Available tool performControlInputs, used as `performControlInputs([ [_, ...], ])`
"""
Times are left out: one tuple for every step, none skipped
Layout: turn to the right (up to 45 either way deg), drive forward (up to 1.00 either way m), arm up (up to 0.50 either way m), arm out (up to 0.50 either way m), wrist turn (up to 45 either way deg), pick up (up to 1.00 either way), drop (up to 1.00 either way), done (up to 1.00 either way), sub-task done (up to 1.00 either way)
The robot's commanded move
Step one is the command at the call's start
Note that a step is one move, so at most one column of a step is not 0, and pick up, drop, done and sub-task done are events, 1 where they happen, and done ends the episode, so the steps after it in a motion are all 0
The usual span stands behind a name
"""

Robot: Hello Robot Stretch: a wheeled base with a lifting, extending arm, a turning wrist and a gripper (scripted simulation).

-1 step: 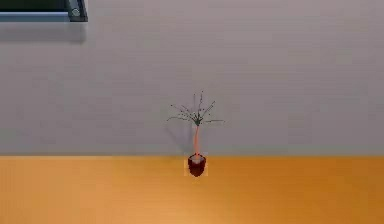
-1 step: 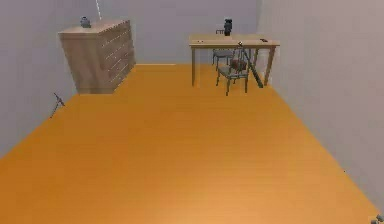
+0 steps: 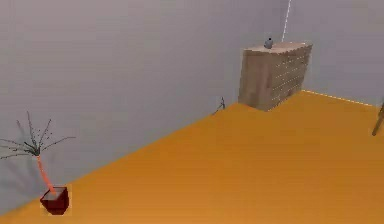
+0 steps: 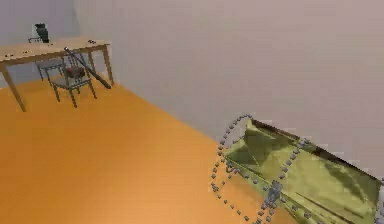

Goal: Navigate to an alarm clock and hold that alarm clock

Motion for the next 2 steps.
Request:
performControlInputs([
  [45.0, 0.0, 0.0, 0.0, 0.0, 0.0, 0.0, 0.0, 0.0],
  [45.0, 0.0, 0.0, 0.0, 0.0, 0.0, 0.0, 0.0, 0.0],
])
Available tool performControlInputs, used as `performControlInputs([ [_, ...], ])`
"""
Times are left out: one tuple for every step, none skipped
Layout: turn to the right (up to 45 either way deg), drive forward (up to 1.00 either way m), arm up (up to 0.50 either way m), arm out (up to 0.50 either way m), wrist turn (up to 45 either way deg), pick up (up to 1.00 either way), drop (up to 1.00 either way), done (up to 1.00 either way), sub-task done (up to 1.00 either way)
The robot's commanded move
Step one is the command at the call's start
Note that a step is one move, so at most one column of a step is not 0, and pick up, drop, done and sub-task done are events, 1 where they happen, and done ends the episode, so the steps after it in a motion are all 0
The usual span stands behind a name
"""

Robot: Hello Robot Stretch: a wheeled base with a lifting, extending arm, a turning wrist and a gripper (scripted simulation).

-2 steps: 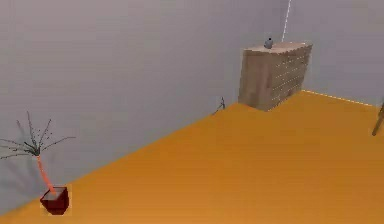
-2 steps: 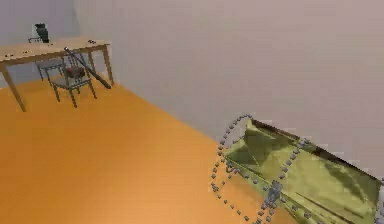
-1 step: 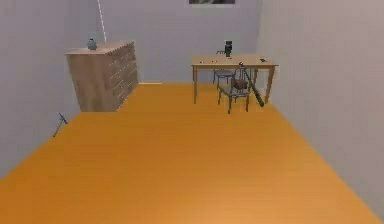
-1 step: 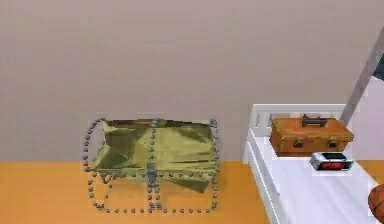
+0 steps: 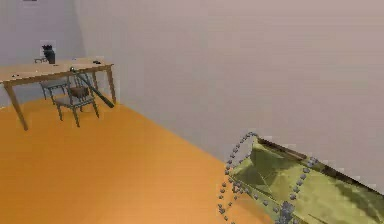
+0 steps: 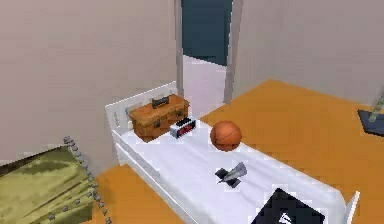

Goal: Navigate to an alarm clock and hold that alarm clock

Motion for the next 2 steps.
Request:
performControlInputs([
  [21.0, 0.0, 0.0, 0.0, 0.0, 0.0, 0.0, 0.0, 0.0],
  [0.0, 0.15, 0.0, 0.0, 0.0, 0.0, 0.0, 0.0, 0.0],
])
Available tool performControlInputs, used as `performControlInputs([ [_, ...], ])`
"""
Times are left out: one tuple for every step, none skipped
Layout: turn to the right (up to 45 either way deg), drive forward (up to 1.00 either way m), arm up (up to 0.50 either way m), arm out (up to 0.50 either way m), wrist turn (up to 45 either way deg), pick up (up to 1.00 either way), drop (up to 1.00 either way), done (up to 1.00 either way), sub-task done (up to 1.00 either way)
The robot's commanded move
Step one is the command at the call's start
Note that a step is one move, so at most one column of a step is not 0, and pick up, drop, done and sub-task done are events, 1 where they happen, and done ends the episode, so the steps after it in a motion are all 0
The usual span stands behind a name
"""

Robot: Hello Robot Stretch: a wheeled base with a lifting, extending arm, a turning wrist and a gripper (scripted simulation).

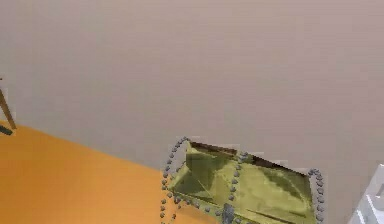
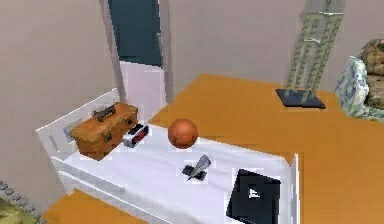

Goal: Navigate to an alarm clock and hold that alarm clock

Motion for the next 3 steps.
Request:
performControlInputs([
  [-15.0, 0.0, 0.0, 0.0, 0.0, 0.0, 0.0, 0.0, 0.0],
  [45.0, 0.0, 0.0, 0.0, 0.0, 0.0, 0.0, 0.0, 0.0],
  [27.0, 0.0, 0.0, 0.0, 0.0, 0.0, 0.0, 0.0, 0.0],
])
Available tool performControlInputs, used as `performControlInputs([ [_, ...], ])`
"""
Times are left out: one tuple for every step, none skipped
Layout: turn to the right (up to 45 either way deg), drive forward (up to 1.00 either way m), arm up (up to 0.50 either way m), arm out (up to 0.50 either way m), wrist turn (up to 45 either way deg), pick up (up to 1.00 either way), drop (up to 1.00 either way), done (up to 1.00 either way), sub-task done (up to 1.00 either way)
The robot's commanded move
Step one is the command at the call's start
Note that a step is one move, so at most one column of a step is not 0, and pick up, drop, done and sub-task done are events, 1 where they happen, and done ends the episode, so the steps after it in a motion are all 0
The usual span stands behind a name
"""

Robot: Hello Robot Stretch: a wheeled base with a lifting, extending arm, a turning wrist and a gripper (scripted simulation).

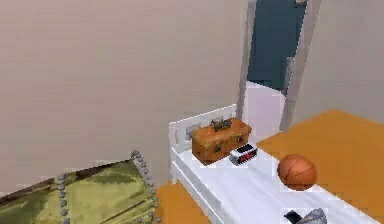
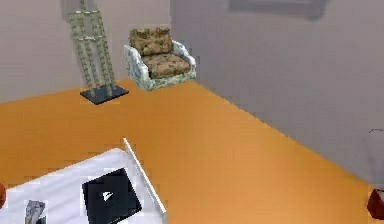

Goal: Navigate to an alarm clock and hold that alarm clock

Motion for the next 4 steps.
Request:
performControlInputs([
  [0.0, 0.6, 0.0, 0.0, 0.0, 0.0, 0.0, 0.0, 0.0],
  [-45.0, 0.0, 0.0, 0.0, 0.0, 0.0, 0.0, 0.0, 0.0],
  [-12.0, 0.0, 0.0, 0.0, 0.0, 0.0, 0.0, 0.0, 0.0],
  [0.0, 0.0, 0.48, 0.0, 0.0, 0.0, 0.0, 0.0, 0.0],
])
